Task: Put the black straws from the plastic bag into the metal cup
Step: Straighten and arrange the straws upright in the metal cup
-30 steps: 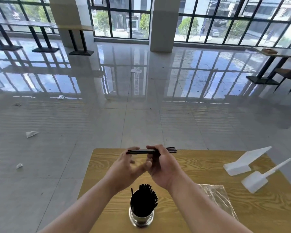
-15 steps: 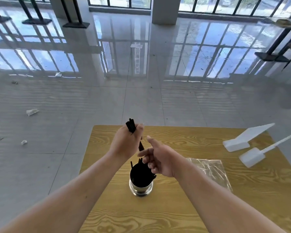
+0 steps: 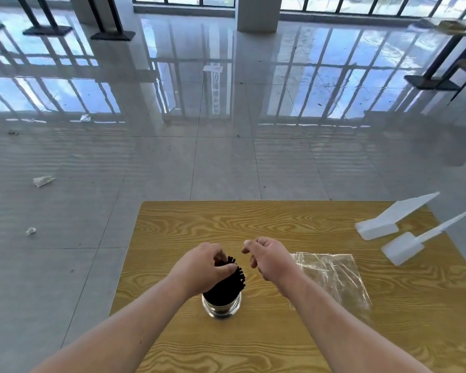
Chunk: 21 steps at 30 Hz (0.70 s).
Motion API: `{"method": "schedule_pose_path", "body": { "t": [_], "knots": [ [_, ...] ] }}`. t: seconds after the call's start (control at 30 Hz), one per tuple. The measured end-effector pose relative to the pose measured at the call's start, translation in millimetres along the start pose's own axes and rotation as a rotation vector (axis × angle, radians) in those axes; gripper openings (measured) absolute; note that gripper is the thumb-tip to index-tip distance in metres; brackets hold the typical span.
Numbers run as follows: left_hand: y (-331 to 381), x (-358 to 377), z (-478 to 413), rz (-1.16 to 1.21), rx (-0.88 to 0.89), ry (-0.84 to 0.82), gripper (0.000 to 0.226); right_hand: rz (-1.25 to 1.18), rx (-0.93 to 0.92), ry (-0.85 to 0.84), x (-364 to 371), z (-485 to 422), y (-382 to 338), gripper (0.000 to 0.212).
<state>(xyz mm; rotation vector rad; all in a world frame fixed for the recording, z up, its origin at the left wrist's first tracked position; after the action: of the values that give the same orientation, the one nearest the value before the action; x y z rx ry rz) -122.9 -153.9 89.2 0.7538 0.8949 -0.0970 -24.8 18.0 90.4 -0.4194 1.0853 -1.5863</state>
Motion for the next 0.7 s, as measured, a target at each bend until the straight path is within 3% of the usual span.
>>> {"method": "schedule_pose_path", "body": {
  "t": [0.1,0.17,0.27,0.43,0.7],
  "knots": [
    [-5.2,-8.9,2.0,0.027,0.007,0.105,0.043,0.336,-0.097,-0.005,2.3,3.0,2.4,0.023],
    [-4.7,-13.2,0.9,0.001,0.013,0.144,0.055,0.507,-0.047,-0.073,9.1,6.1,7.0,0.040],
    [0.7,-9.2,-3.0,-0.093,0.002,0.028,0.069,0.635,-0.025,-0.139,23.3,7.1,14.4,0.051],
    [8.9,-1.9,-6.3,-0.128,-0.002,-0.045,0.031,0.643,-0.112,-0.070,38.4,3.1,15.2,0.021],
    [13.2,-15.1,-6.2,-0.297,0.079,0.048,0.015,0.701,-0.180,-0.011,34.8,6.4,6.0,0.014]
  ]
}}
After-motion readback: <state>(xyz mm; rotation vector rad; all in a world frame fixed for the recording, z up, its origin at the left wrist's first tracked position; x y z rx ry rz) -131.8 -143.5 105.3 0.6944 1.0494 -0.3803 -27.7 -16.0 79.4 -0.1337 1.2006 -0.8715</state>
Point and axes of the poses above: each hand's wrist, its own z-axis away from the middle knuckle, its own x-axis out of the palm, y = z × x, the point moved 4 cm from there along -z, towards the middle knuckle, and after that the axes turned 2 degrees about z, right-handed, at the moved point
